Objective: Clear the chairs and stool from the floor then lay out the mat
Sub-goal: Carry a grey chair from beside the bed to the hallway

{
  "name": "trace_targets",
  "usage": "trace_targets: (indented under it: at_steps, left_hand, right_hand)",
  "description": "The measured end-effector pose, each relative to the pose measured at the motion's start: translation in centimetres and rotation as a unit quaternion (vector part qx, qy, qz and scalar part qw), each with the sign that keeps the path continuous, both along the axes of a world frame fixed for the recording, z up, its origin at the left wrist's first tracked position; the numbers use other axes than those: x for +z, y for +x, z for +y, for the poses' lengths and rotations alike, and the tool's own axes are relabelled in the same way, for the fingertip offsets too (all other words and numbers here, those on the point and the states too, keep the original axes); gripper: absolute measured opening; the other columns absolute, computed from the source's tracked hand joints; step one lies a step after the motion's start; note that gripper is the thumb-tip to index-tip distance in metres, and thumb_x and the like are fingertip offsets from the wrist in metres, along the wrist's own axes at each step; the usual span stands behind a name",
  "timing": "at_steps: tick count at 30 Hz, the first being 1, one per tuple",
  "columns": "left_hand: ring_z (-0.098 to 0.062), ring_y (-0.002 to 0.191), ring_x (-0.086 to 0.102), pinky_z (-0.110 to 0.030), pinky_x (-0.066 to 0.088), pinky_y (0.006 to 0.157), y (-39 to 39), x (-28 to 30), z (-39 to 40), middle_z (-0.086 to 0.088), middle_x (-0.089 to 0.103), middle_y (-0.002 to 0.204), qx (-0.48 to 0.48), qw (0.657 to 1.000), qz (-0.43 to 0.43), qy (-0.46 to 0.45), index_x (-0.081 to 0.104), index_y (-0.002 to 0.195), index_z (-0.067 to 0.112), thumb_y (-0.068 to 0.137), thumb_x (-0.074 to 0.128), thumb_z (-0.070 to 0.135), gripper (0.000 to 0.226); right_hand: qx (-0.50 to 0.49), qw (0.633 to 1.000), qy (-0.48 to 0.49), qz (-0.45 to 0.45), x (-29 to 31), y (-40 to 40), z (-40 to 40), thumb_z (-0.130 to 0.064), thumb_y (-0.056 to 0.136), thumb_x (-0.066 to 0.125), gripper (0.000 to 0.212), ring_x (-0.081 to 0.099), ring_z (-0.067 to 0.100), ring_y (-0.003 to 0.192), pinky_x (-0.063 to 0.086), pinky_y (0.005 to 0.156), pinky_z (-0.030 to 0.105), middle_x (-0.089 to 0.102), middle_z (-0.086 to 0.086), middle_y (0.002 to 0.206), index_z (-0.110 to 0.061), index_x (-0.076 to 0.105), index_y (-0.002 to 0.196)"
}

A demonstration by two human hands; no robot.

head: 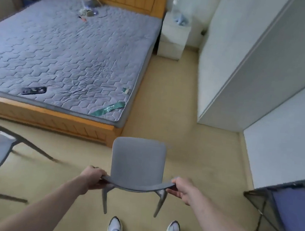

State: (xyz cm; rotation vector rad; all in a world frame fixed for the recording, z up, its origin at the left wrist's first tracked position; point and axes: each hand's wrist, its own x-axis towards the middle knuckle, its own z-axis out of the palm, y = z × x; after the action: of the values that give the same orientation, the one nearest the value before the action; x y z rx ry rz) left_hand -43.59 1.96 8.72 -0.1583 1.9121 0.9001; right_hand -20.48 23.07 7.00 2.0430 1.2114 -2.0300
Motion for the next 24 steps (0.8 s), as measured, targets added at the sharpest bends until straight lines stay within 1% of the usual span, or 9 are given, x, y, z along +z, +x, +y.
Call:
trace_targets:
  at_steps: [3, 6, 9, 11, 14, 17, 20, 22, 24]
  left_hand:
    - [-0.022, 0.050, 0.068, -0.024, 0.054, 0.046, 2.3, 0.3, 3.8, -0.016, 0.071, 0.068, -0.069, 0.997, 0.012, -0.010, 0.065, 0.089, -0.004, 0.093, 0.055, 0.001, 0.012]
    - [-0.026, 0.056, 0.070, -0.027, 0.056, 0.051, 6.6, 0.1, 8.7, -0.019, 0.073, 0.071, -0.135, 0.991, 0.022, -0.010, 0.066, 0.091, -0.004, 0.093, 0.056, 0.004, 0.013]
    - [-0.030, 0.063, 0.072, -0.030, 0.059, 0.058, 11.4, -0.1, 13.0, -0.022, 0.073, 0.075, -0.176, 0.984, 0.022, -0.011, 0.066, 0.089, -0.005, 0.092, 0.056, 0.003, 0.013]
    - [-0.030, 0.062, 0.072, -0.032, 0.061, 0.060, 15.3, -0.2, 15.8, -0.023, 0.073, 0.076, -0.203, 0.979, 0.026, -0.015, 0.067, 0.090, -0.007, 0.092, 0.055, 0.002, 0.015]
    - [-0.029, 0.060, 0.072, -0.033, 0.061, 0.066, 21.6, -0.7, 20.0, -0.023, 0.075, 0.080, -0.235, 0.971, 0.035, -0.025, 0.068, 0.094, -0.007, 0.093, 0.056, 0.004, 0.016]
    - [-0.030, 0.065, 0.072, -0.038, 0.061, 0.079, 27.2, -1.7, 23.2, -0.025, 0.075, 0.089, -0.261, 0.964, 0.030, -0.029, 0.068, 0.100, -0.007, 0.093, 0.056, 0.007, 0.019]
    - [-0.031, 0.070, 0.073, -0.043, 0.058, 0.090, 32.2, -2.3, 25.6, -0.025, 0.075, 0.089, -0.286, 0.957, 0.020, -0.028, 0.067, 0.093, -0.004, 0.093, 0.056, 0.008, 0.016]
    - [-0.032, 0.071, 0.073, -0.044, 0.058, 0.091, 35.6, -2.2, 27.1, -0.026, 0.074, 0.091, -0.303, 0.953, 0.018, -0.024, 0.066, 0.090, -0.003, 0.094, 0.055, 0.007, 0.016]
    - [-0.030, 0.067, 0.072, -0.039, 0.060, 0.081, 38.7, -2.1, 28.7, -0.026, 0.074, 0.092, -0.327, 0.945, 0.018, -0.020, 0.065, 0.091, -0.004, 0.095, 0.054, 0.007, 0.016]
  right_hand:
    - [-0.057, 0.998, -0.007, 0.015, 0.4, 5.2, 0.8, 0.008, 0.094, 0.048, 0.012, 0.070, 0.027, 0.068, 0.059, 0.048, 0.029, 0.066, 0.018, 0.086, 0.004, 0.059, 0.090]
    - [-0.120, 0.992, -0.014, 0.024, 0.6, 12.3, 2.1, 0.010, 0.091, 0.047, 0.017, 0.072, 0.028, 0.070, 0.059, 0.052, 0.029, 0.070, 0.019, 0.085, 0.007, 0.063, 0.090]
    - [-0.162, 0.986, -0.014, 0.027, 0.3, 18.8, 3.1, 0.009, 0.089, 0.049, 0.019, 0.073, 0.031, 0.074, 0.060, 0.054, 0.029, 0.072, 0.024, 0.092, 0.012, 0.066, 0.098]
    - [-0.186, 0.982, -0.012, 0.030, 0.4, 23.2, 4.1, 0.009, 0.089, 0.050, 0.017, 0.073, 0.030, 0.072, 0.062, 0.057, 0.031, 0.072, 0.022, 0.085, 0.011, 0.066, 0.095]
    - [-0.212, 0.977, -0.012, 0.029, 0.5, 30.3, 5.9, 0.011, 0.089, 0.049, 0.018, 0.071, 0.027, 0.060, 0.064, 0.060, 0.032, 0.072, 0.018, 0.069, 0.009, 0.065, 0.082]
    - [-0.228, 0.973, -0.006, 0.025, 0.5, 36.6, 7.3, 0.009, 0.091, 0.049, 0.020, 0.072, 0.026, 0.059, 0.064, 0.070, 0.035, 0.074, 0.019, 0.068, 0.007, 0.065, 0.080]
    - [-0.254, 0.967, -0.001, 0.021, 0.7, 41.8, 8.2, 0.008, 0.091, 0.049, 0.020, 0.072, 0.027, 0.062, 0.064, 0.078, 0.039, 0.074, 0.020, 0.068, 0.006, 0.065, 0.079]
    - [-0.276, 0.961, 0.002, 0.019, 0.9, 45.2, 8.6, 0.007, 0.092, 0.047, 0.021, 0.072, 0.028, 0.062, 0.063, 0.080, 0.040, 0.073, 0.019, 0.066, 0.006, 0.064, 0.079]
    - [-0.302, 0.953, 0.004, 0.016, 1.2, 48.2, 8.8, 0.007, 0.093, 0.047, 0.021, 0.072, 0.027, 0.060, 0.064, 0.070, 0.036, 0.073, 0.018, 0.064, 0.007, 0.063, 0.080]
